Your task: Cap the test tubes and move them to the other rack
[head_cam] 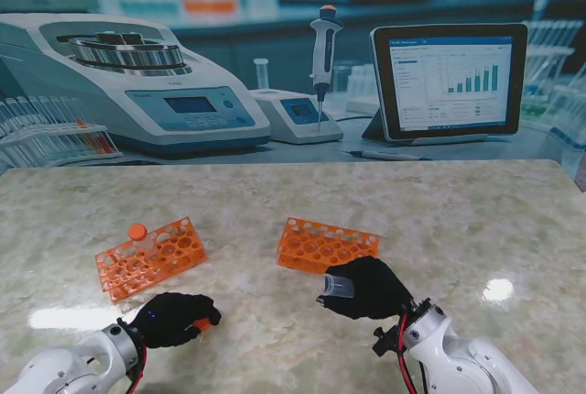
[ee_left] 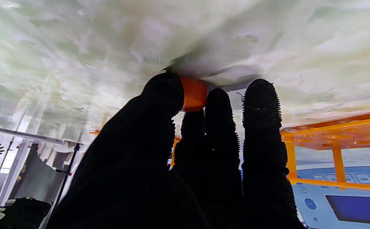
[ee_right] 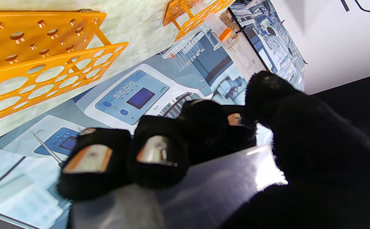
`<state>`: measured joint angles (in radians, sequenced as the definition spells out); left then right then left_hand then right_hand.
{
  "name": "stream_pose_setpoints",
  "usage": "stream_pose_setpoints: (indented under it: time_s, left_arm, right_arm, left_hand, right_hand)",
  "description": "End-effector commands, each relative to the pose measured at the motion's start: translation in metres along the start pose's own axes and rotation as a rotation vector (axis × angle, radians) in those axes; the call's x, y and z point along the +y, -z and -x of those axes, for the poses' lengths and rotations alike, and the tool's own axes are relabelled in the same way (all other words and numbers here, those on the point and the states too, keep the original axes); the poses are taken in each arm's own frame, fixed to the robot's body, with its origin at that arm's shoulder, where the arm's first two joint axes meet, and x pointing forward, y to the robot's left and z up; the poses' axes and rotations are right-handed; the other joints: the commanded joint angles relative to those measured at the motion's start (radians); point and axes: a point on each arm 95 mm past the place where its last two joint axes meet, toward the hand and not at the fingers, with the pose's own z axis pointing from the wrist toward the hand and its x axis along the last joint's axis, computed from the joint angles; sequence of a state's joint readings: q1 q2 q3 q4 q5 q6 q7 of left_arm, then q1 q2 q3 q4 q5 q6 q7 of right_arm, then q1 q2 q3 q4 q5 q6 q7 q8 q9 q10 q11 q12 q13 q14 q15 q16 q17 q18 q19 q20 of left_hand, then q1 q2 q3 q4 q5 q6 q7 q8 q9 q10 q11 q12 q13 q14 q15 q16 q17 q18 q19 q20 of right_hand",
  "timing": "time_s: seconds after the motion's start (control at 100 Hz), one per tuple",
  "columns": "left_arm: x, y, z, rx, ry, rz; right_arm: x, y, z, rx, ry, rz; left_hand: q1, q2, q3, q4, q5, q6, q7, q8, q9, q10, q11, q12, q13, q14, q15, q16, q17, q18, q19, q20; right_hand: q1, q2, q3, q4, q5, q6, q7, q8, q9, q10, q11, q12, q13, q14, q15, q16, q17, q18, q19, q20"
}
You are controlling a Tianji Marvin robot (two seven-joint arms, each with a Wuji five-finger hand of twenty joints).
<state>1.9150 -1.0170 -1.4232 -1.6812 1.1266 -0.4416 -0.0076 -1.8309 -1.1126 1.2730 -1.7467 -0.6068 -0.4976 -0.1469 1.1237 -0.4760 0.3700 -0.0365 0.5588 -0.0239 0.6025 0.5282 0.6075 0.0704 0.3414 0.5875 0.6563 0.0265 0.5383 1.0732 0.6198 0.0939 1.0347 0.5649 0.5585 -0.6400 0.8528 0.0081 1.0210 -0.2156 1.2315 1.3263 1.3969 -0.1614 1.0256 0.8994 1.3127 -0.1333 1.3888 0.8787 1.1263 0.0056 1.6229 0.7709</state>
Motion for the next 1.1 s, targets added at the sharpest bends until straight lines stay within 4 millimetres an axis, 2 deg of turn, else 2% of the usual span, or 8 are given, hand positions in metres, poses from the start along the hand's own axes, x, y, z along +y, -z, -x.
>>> stream_pose_setpoints:
  time_s: [0.0, 0.05, 0.18, 0.26, 0.3, 0.49, 0.72, 1.09]
  left_arm:
    - [0.027, 0.005, 0.000, -0.009, 0.018, 0.083]
    - [0.028, 0.005, 0.000, -0.010, 0.022, 0.085]
    - [0.029, 0.004, 0.000, -0.009, 0.032, 0.081]
    - [0.028, 0.003, -0.001, -0.007, 0.035, 0.080]
    - [0.029, 0.003, -0.001, -0.006, 0.035, 0.080]
    - [0.031, 0.001, 0.000, -0.005, 0.049, 0.081]
    - [0.032, -0.002, 0.001, -0.004, 0.063, 0.060]
    - [0.029, -0.007, 0.002, 0.019, 0.061, 0.006]
  right_arm:
    - [-0.003, 0.002, 0.000, -0.007, -0.008, -0.007]
    - [-0.004, 0.002, 0.000, -0.006, -0.008, -0.008]
    - [-0.004, 0.002, 0.000, -0.006, -0.010, -0.007]
    - [-0.004, 0.002, 0.000, -0.006, -0.010, -0.008]
    - [-0.004, 0.002, 0.000, -0.006, -0.010, -0.009]
    - [-0.003, 0.002, 0.000, -0.005, -0.011, -0.007]
    - [-0.003, 0.003, 0.000, -0.005, -0.012, -0.009]
    - [-0.001, 0.004, 0.000, -0.007, -0.015, -0.001]
  left_hand:
    - [0.088, -0.034, -0.021, -0.001, 0.071, 0.002, 0.097, 0.018, 0.022, -0.019, 0.030, 0.020, 0.060, -0.004, -0.011, 0.000, 0.038, -0.043, 0.014, -0.047]
    - [0.110, -0.037, -0.030, 0.005, 0.077, 0.002, 0.108, 0.019, 0.031, -0.018, 0.037, 0.024, 0.077, 0.000, -0.015, 0.006, 0.051, -0.048, 0.008, -0.054]
    - [0.131, -0.039, -0.022, 0.011, 0.104, -0.012, 0.153, 0.019, 0.081, -0.020, 0.021, 0.219, 0.110, 0.004, 0.011, 0.021, 0.080, -0.047, 0.002, -0.078]
    - [0.130, -0.043, -0.019, 0.012, 0.122, -0.023, 0.168, 0.023, 0.102, -0.026, 0.022, 0.236, 0.120, 0.010, 0.019, 0.017, 0.088, -0.044, 0.005, -0.081]
    - [0.127, -0.048, -0.009, 0.010, 0.129, -0.027, 0.184, 0.013, 0.117, -0.027, -0.001, 0.268, 0.121, 0.014, 0.033, 0.009, 0.093, -0.063, 0.020, -0.145]
    - [0.121, -0.075, 0.017, 0.010, 0.177, -0.026, 0.172, -0.024, 0.146, -0.021, -0.014, 0.255, 0.149, 0.025, 0.032, -0.009, 0.133, -0.075, -0.001, -0.234]
    - [0.110, -0.095, 0.073, -0.004, 0.200, -0.019, 0.188, -0.039, 0.156, -0.005, -0.016, 0.250, 0.163, 0.035, 0.011, 0.017, 0.133, -0.061, -0.013, -0.255]
    - [0.115, -0.108, 0.109, -0.004, 0.207, -0.003, 0.170, -0.051, 0.145, 0.005, -0.021, 0.232, 0.159, 0.037, -0.004, 0.029, 0.115, -0.050, -0.024, -0.264]
  right_hand:
    - [0.034, 0.003, 0.008, -0.011, 0.078, 0.058, 0.079, 0.037, 0.044, 0.004, 0.014, 0.026, 0.012, -0.110, 0.223, 0.074, 0.064, -0.044, 0.321, 0.060]
    - [0.033, 0.003, 0.008, -0.011, 0.078, 0.057, 0.079, 0.038, 0.044, 0.004, 0.013, 0.026, 0.012, -0.110, 0.223, 0.074, 0.064, -0.044, 0.321, 0.060]
    - [0.033, 0.004, 0.007, -0.012, 0.076, 0.055, 0.077, 0.037, 0.045, 0.003, 0.012, 0.026, 0.012, -0.110, 0.223, 0.074, 0.064, -0.044, 0.320, 0.059]
    - [0.033, 0.005, 0.005, -0.013, 0.076, 0.054, 0.075, 0.038, 0.044, 0.003, 0.012, 0.026, 0.012, -0.110, 0.223, 0.074, 0.064, -0.044, 0.320, 0.059]
    - [0.034, 0.004, 0.004, -0.013, 0.076, 0.053, 0.075, 0.038, 0.044, 0.003, 0.012, 0.026, 0.012, -0.110, 0.223, 0.074, 0.063, -0.044, 0.319, 0.059]
    - [0.032, 0.006, 0.003, -0.013, 0.074, 0.050, 0.072, 0.039, 0.044, 0.002, 0.010, 0.026, 0.012, -0.110, 0.223, 0.074, 0.063, -0.044, 0.317, 0.058]
    - [0.032, 0.006, 0.000, -0.013, 0.074, 0.049, 0.071, 0.040, 0.044, 0.003, 0.008, 0.027, 0.012, -0.109, 0.222, 0.073, 0.063, -0.044, 0.315, 0.058]
    - [0.032, 0.008, -0.003, -0.014, 0.072, 0.045, 0.068, 0.042, 0.044, 0.003, 0.006, 0.029, 0.012, -0.109, 0.220, 0.072, 0.063, -0.044, 0.314, 0.057]
